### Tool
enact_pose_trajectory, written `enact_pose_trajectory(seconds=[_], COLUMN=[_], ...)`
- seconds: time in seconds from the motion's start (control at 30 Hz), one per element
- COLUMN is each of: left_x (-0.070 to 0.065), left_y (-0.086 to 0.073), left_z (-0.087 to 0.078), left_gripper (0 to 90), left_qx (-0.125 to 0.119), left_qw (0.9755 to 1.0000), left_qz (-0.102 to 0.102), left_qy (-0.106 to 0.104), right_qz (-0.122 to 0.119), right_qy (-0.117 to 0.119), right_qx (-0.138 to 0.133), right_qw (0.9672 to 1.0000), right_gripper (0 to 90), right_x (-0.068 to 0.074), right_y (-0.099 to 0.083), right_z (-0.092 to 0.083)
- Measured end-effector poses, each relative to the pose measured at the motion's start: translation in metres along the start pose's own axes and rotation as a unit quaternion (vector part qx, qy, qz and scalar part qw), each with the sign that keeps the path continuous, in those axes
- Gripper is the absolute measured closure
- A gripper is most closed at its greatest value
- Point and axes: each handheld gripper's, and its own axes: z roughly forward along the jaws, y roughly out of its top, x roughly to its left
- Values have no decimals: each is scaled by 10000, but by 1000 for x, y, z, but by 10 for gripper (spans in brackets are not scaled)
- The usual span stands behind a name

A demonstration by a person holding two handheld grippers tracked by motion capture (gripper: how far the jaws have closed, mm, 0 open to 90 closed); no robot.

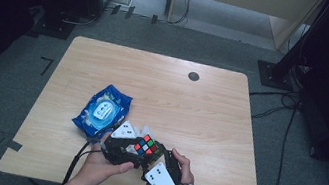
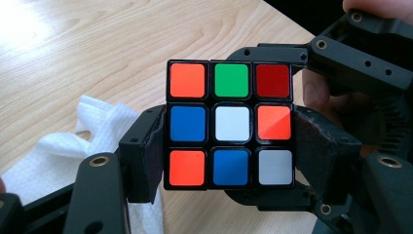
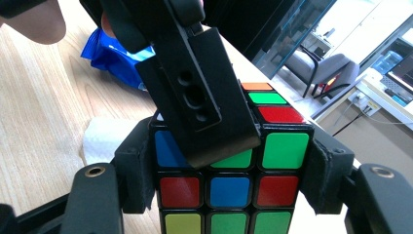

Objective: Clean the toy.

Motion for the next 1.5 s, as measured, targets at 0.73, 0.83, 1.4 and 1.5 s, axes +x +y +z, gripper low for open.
enact_pose_trajectory(seconds=[0.73, 0.83, 1.4, 1.5], left_x=[29, 32, 40, 45], left_y=[6, 6, 4, 3], left_z=[-26, -27, -21, -21], left_gripper=[346, 346, 346, 346], left_qx=[-465, -488, -420, -449], left_qw=[9936, 9903, 9813, 9768], left_qz=[-724, -854, -1112, -1233], left_qy=[-736, -984, -1511, -1695], right_qz=[246, 354, 769, 762], right_qy=[52, 76, 335, 338], right_qx=[-43, -135, -439, -480], right_qw=[9997, 9993, 9955, 9954], right_gripper=[336, 333, 326, 331], right_x=[-9, -10, -14, -13], right_y=[-11, -10, -6, -5], right_z=[3, 2, -3, -4])
